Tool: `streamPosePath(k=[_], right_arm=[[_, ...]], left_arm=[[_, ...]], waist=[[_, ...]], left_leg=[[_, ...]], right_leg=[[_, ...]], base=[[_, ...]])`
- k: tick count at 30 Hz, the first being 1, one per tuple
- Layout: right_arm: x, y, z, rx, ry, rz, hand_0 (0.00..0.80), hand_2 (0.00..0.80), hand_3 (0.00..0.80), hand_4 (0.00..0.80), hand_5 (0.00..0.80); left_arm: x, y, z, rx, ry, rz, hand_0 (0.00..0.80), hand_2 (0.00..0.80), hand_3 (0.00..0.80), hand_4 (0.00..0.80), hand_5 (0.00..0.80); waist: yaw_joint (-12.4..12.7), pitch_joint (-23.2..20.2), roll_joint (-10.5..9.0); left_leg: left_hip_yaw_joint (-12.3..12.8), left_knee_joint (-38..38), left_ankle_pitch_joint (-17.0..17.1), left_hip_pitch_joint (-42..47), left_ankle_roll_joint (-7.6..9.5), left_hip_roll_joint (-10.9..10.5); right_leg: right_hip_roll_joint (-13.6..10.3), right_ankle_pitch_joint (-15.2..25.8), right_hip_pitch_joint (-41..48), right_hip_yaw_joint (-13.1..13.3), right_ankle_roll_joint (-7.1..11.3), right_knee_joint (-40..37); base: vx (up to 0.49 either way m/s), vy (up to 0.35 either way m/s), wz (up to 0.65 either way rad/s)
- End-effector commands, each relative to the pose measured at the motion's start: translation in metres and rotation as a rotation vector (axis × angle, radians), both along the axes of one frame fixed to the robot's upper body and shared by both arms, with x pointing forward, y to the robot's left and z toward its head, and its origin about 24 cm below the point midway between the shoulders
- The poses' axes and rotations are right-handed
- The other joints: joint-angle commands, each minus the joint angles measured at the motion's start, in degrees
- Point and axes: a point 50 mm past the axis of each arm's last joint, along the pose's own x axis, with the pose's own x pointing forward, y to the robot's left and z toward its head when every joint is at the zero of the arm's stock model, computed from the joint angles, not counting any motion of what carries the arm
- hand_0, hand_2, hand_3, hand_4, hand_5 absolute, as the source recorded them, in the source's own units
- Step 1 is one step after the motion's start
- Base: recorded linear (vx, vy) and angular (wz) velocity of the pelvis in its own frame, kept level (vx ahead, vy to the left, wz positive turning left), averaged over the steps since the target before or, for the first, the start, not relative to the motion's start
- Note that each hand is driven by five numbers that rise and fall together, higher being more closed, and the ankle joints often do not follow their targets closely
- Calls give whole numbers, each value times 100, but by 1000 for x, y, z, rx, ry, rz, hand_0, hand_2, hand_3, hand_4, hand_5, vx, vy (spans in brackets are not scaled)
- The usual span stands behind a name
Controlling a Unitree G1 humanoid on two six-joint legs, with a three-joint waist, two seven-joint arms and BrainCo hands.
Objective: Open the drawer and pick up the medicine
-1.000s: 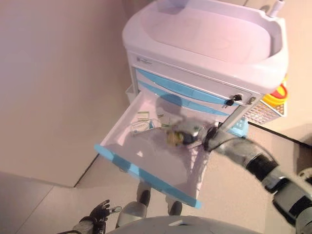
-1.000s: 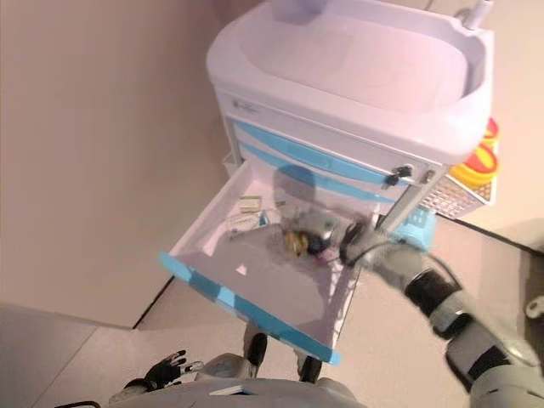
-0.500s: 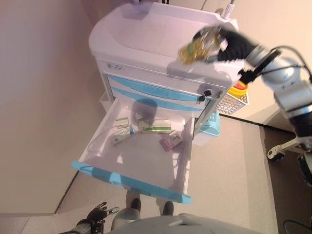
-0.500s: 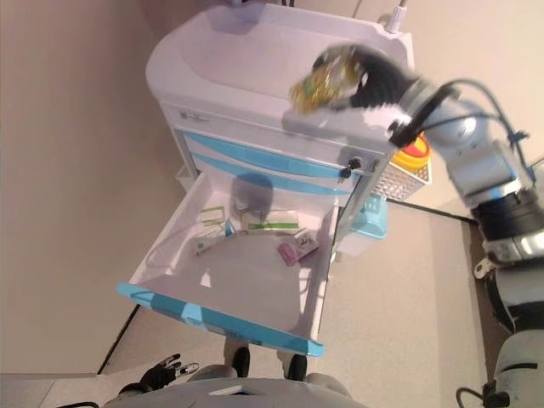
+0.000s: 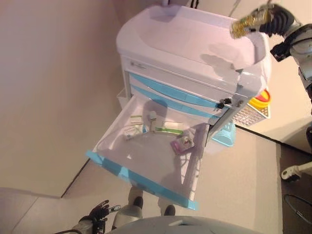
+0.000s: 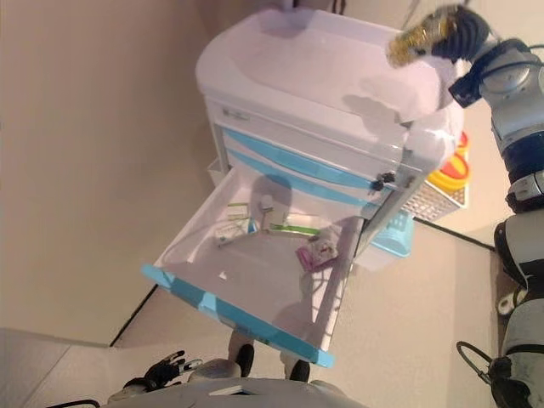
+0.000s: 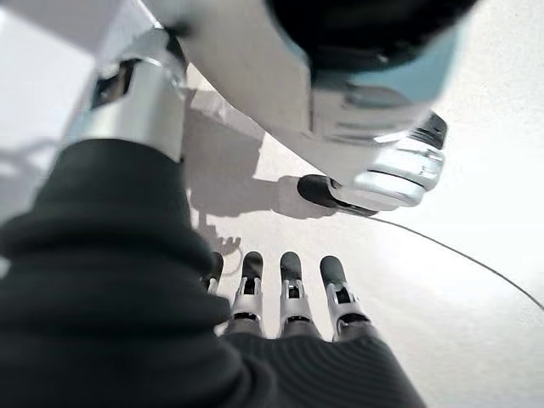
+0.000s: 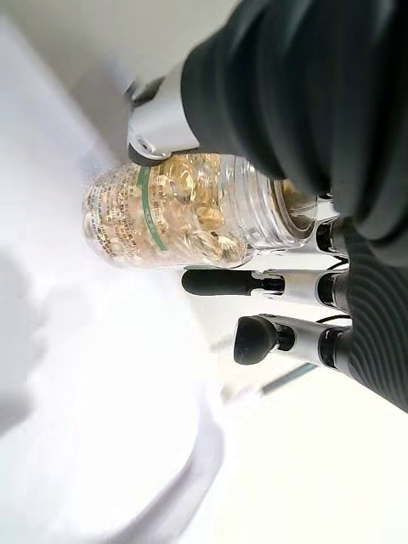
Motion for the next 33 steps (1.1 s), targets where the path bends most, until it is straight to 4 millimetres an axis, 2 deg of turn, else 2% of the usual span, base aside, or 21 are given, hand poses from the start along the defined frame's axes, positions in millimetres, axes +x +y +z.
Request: streamPosePath(k=[1,8,13,14,15,21,33], right_arm=[[-15,1,70,-93,-122,-45,800,800,800,800,800],[-20,-19,66,-108,60,-161,800,800,800,800,800],[-24,-26,66,-98,104,-185,800,800,800,800,800],[-25,-28,67,-103,116,-188,753,753,753,753,753],[-25,-28,68,-110,109,-188,0,0,0,0,0],[-27,-27,77,-108,60,-179,0,0,0,0,0],[-40,-29,106,-76,-220,-219,0,0,0,0,0]], left_arm=[[1,25,7,73,13,-13,0,0,0,0,0],[10,36,15,96,-45,-4,0,0,0,0,0],[14,41,20,107,-81,8,0,0,0,0,0],[15,42,20,110,-89,10,0,0,0,0,0],[16,42,21,111,-93,10,0,0,0,0,0],[21,44,24,115,-117,10,0,0,0,0,0],[18,42,23,109,-110,9,0,0,0,0,0]], waist=[[233,51,-435],[378,368,-558],[398,505,-613],[403,531,-628],[403,543,-637],[395,589,-658],[332,502,-636]], left_leg=[[-138,10,-467,-119,-90,-164],[-269,4,-388,-349,-53,-166],[-276,4,-367,-439,-39,-157],[-280,4,-362,-451,-38,-155],[-276,4,-362,-457,-38,-150],[-229,4,-368,-473,-28,-138],[-124,5,-421,-373,-23,-135]], right_leg=[[-107,-246,206,-51,360,90],[-102,-196,32,-132,360,109],[-99,-176,-63,-153,365,142],[-99,-167,-82,-157,372,149],[-101,-164,-91,-157,374,152],[-106,-142,-134,-155,390,169],[-110,-124,-111,-134,437,190]], base=[[-22,-23,29],[-16,-18,16],[-18,-12,10],[-3,-8,4],[0,0,0],[0,0,0],[0,0,0]])
